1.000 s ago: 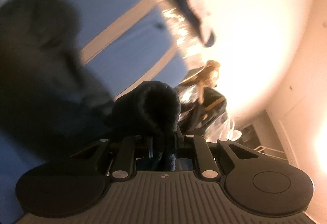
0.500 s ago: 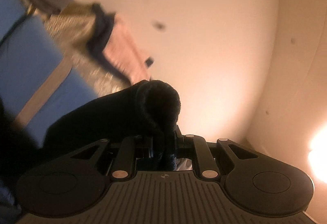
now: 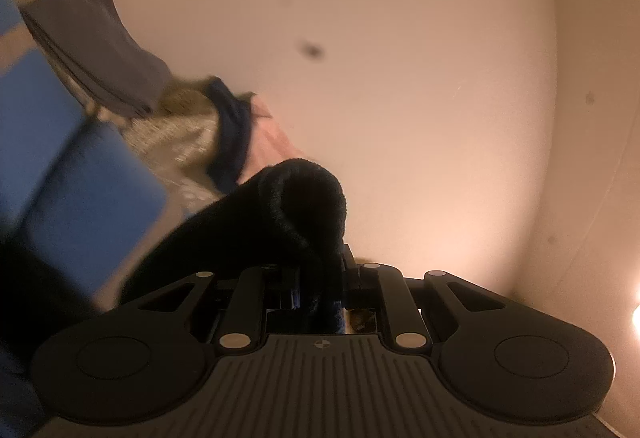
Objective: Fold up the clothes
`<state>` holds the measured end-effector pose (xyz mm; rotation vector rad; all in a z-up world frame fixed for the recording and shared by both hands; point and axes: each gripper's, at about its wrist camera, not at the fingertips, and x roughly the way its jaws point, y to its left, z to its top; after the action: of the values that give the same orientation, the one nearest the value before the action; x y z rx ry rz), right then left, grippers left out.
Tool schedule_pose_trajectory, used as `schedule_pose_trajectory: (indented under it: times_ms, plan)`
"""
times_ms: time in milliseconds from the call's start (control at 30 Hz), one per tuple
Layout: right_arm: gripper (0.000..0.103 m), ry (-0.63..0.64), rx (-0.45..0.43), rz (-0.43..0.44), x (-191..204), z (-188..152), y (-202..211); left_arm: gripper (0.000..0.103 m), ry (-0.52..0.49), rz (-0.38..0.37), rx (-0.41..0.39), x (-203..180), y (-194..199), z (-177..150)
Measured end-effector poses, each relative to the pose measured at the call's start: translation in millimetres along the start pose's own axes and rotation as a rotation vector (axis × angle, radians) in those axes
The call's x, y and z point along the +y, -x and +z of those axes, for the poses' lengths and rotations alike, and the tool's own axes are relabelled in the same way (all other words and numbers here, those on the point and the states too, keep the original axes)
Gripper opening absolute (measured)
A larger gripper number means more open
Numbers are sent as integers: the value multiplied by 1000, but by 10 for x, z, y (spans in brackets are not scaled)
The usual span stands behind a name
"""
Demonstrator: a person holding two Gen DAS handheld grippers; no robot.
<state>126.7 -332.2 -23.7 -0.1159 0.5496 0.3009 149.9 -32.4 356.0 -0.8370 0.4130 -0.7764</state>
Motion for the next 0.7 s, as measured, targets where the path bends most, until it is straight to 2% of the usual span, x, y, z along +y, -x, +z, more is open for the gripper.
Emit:
schedule_pose_trajectory:
  times_ms: [33, 167, 333, 400, 467, 500, 633, 700]
  plan:
    - [32, -62, 3, 1, -129, 11, -10, 17, -27, 23, 10, 48, 78, 51]
    - [31, -300, 21, 17, -626, 37, -35, 16, -118, 113, 76, 405, 396, 146]
    - [34, -301, 60, 11, -737, -103, -39, 16, -137, 281, 185, 1225, 876, -13]
    - [39, -287, 65, 0, -708, -120, -52, 16, -125, 358, 233, 1681, 1067, -178]
    - [50, -273, 71, -12, -679, -136, -66, 16, -85, 441, 284, 2180, 1234, -373]
    - [52, -266, 74, -17, -664, -144, -72, 16, -58, 478, 309, 2438, 1323, -498]
    - [57, -238, 86, -39, -605, -177, -99, 16, 71, 552, 374, 3299, 1530, -977]
    - [57, -223, 92, -51, -576, -194, -113, 16, 101, 555, 380, 3527, 1569, -1148]
